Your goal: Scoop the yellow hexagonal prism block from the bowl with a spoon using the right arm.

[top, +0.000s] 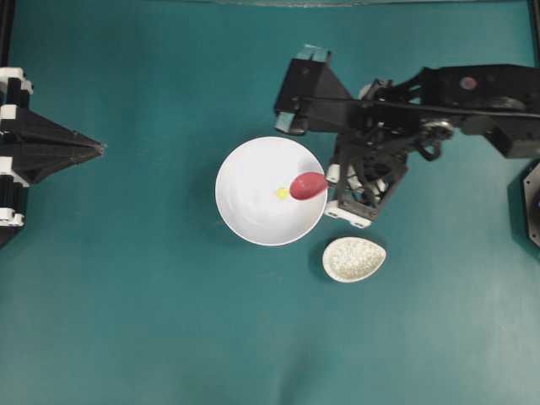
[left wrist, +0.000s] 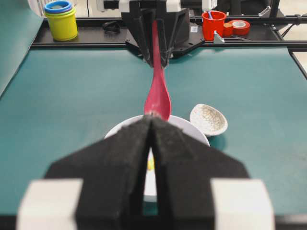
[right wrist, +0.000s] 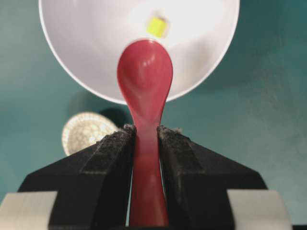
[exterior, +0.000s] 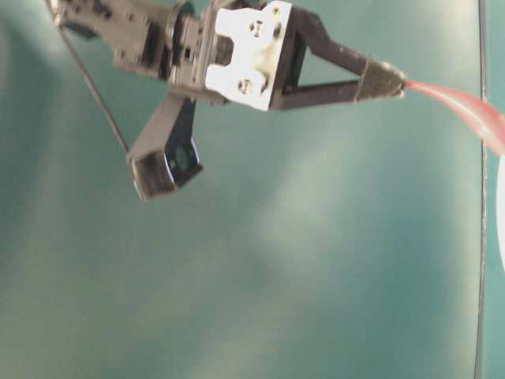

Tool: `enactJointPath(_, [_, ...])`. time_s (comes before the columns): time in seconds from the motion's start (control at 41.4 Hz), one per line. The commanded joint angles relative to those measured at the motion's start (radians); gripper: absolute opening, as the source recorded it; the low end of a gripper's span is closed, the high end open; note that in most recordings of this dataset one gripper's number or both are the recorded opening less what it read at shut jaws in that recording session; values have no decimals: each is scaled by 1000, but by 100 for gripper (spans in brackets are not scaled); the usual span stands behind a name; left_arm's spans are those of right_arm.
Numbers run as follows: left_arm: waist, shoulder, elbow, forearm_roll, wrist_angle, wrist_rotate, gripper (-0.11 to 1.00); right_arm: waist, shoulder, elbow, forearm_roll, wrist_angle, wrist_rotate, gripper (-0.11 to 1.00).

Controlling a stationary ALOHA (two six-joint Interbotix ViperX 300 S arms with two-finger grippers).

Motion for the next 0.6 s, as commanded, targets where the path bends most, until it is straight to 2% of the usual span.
enactJointPath(0.0, [0, 9, -21, 0, -11, -2, 1, -2, 6, -57, 9, 29, 3, 22])
enactJointPath(0.266, [0, 11, -21, 0, -11, -2, 1, -2, 60, -67, 40, 38, 3, 22])
enactJointPath(0.58, [2, 9, -21, 0, -11, -2, 1, -2, 103, -64, 40, 25, 2, 22])
